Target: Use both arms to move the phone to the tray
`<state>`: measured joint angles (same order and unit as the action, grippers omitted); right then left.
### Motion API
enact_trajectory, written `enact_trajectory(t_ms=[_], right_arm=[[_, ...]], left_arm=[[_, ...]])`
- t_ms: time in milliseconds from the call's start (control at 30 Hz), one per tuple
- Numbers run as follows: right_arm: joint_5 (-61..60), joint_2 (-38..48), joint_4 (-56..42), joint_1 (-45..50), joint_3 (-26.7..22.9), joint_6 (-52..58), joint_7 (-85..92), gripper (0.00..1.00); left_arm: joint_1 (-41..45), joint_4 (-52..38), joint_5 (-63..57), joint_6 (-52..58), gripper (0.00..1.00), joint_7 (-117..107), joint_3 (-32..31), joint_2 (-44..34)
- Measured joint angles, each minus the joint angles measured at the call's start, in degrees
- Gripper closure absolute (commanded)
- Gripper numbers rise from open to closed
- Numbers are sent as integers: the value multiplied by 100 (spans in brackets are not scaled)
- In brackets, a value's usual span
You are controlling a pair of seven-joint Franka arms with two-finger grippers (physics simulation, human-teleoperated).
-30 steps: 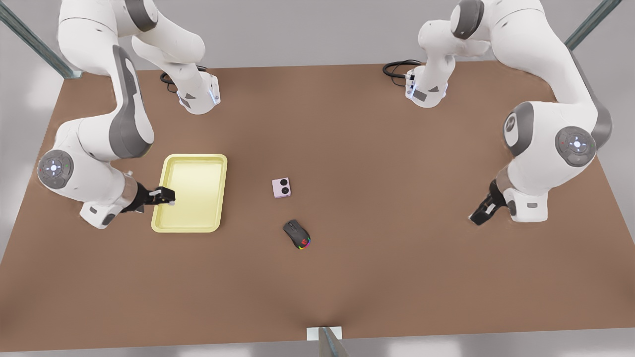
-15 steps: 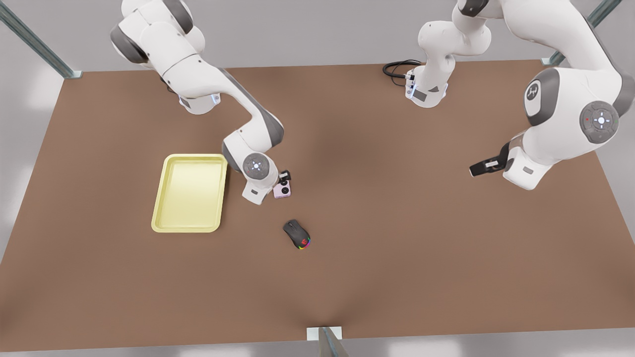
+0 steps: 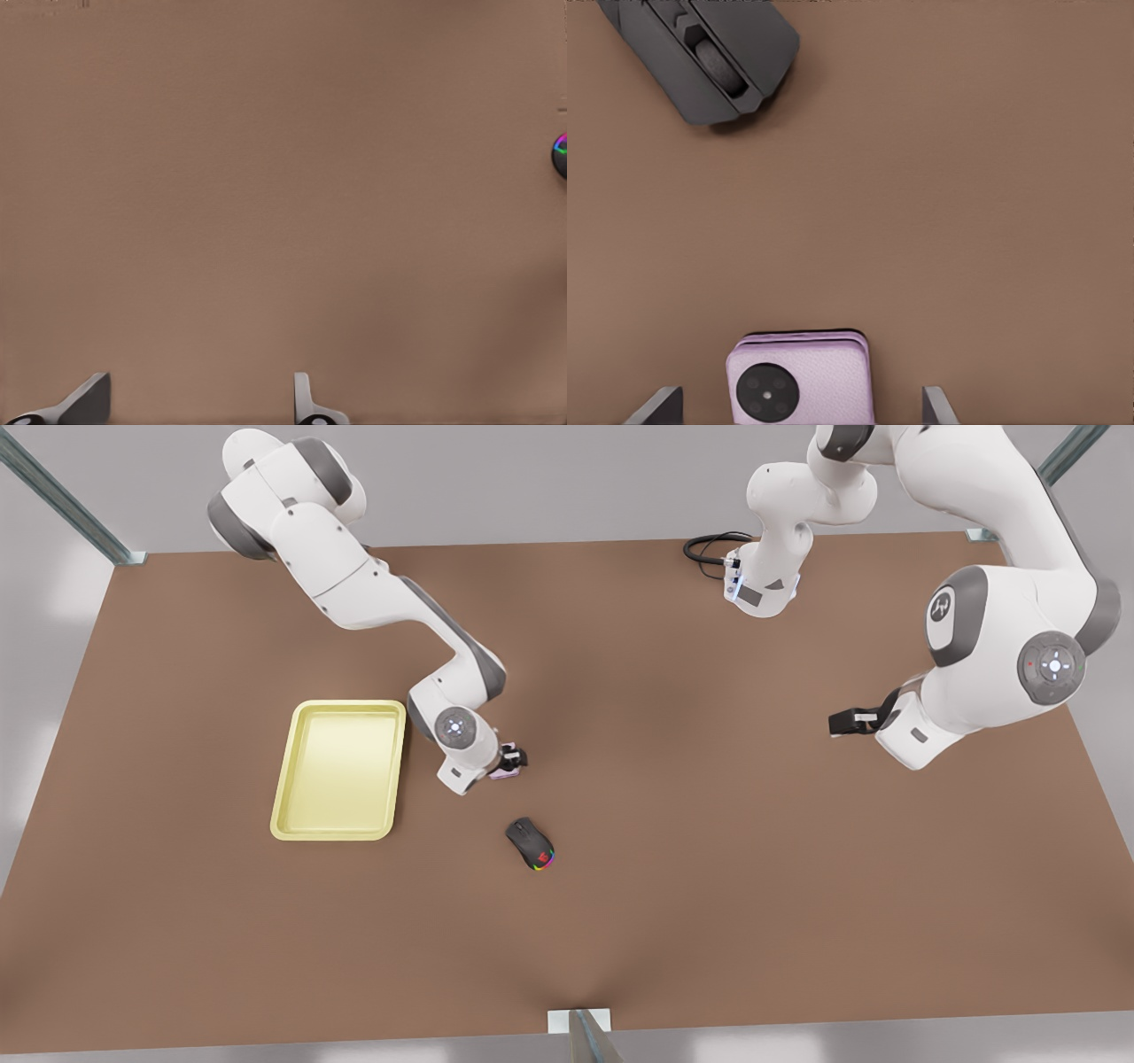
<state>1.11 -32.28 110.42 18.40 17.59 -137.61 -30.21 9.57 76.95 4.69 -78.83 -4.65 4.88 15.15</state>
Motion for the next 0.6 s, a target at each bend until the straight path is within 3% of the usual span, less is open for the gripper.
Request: enact_trajectory(t_ms=[600], right_arm=[[565,-341,-80,76,-12,-297,702,0]], left_arm=[[-5,-11,-4,-3,0,627,7,143]])
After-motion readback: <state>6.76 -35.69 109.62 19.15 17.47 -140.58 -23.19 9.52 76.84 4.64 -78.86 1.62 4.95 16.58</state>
